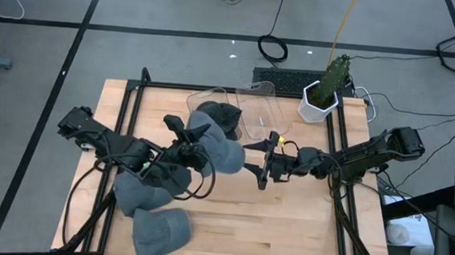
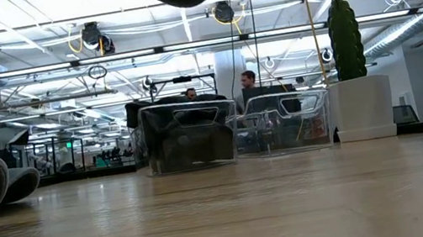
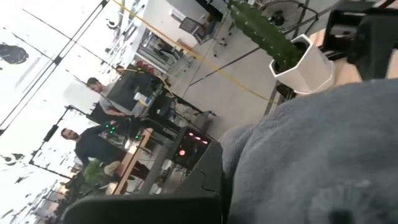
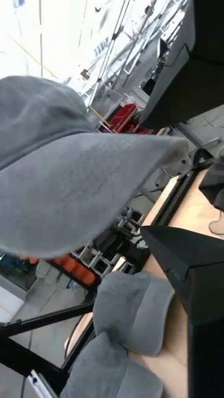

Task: Pick & Place hat
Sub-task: Put the top gray cap into the right transparent bin

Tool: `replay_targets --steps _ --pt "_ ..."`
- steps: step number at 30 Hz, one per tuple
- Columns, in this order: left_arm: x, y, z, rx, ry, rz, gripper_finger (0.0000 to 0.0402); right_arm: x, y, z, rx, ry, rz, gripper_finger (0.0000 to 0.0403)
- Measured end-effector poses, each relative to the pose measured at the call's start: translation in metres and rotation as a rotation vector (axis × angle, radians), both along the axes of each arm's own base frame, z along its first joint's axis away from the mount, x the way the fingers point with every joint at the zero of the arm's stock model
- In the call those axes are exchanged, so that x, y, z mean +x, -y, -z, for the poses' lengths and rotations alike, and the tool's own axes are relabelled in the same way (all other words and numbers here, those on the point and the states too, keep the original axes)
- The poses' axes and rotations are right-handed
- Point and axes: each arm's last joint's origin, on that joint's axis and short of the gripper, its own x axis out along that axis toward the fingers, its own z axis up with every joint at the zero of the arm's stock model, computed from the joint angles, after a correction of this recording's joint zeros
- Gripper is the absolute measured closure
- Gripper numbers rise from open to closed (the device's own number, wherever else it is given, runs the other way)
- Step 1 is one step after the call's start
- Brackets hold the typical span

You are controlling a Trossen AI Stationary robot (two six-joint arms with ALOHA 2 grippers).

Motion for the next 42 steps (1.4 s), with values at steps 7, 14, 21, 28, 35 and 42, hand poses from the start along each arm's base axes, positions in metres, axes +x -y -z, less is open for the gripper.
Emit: replay_targets --steps 7,14,21,28,35,42 --pt "0.001 0.001 0.0 -0.025 0.012 0.017 0.0401 -0.001 0.001 -0.005 -0.002 0.048 -0.004 0.0148" --pt "0.004 0.003 -0.003 -0.075 0.05 0.064 0.0401 0.0 0.003 -0.01 -0.044 0.09 -0.054 0.0149" --pt "0.01 -0.001 -0.005 -0.132 0.064 0.129 0.0401 0.0 0.006 -0.01 -0.026 0.09 -0.044 0.0149" --pt "0.01 -0.001 -0.005 -0.13 0.062 0.128 0.0401 0.0 0.006 -0.009 -0.025 0.084 -0.046 0.0177" --pt "0.012 -0.002 -0.004 -0.184 0.047 0.202 0.0393 0.0 0.003 -0.011 -0.03 0.103 -0.109 0.0377" --pt "0.012 -0.003 -0.004 -0.18 0.057 0.179 0.0398 -0.003 0.0 -0.009 -0.093 0.033 0.01 0.0399"
